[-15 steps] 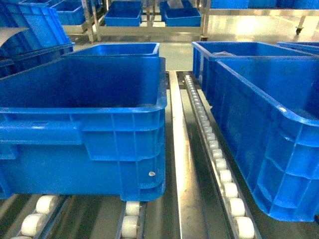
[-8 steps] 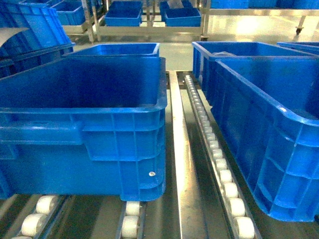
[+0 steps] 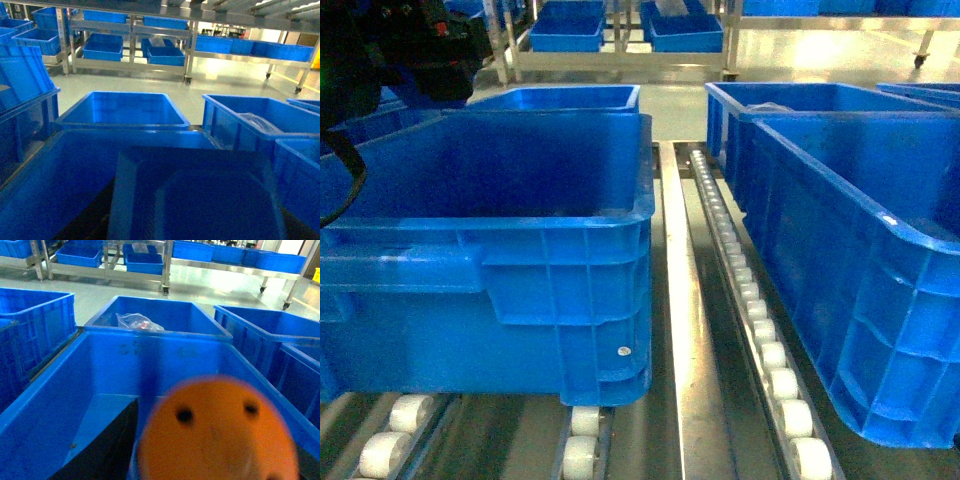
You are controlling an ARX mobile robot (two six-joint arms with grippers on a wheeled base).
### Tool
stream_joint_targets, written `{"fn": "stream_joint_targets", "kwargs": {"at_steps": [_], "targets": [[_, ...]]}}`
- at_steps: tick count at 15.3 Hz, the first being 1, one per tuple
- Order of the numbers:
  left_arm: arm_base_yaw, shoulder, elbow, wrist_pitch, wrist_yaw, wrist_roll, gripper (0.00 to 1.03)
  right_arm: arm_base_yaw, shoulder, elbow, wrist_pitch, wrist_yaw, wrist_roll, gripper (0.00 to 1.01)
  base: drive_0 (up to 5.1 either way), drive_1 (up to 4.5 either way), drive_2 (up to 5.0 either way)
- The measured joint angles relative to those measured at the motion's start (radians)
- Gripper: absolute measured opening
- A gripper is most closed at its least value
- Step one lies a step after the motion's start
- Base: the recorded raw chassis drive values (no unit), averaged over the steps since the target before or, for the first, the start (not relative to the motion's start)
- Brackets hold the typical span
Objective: Sort blue parts and orange caps into right shelf containers
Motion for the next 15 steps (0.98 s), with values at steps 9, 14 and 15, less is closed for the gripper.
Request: {"fn": "stream_joint_targets", "kwargs": {"at_steps": [9,14,15], "targets": [[0.087,-0.322,-0.360,-0.061,-0.050,0.058,0.32,0.024,-0.260,-0.235,-0.014,-0.067,0.082,0.29,0.0,0.00,0.0],[0.122,-0.473,-0.489,-0.087,-0.013,0.059,0.02,0.093,-0.404,-0.341,-0.050,-0.012,0.084,0.01,0.0,0.00,0.0],[0.134,-0.526,-0.523,-0.108,-0.005,0.059,0.02,0.093,-0.454,-0.371,-0.071,-0.008,0.084,0.01,0.0,0.00,0.0]]}}
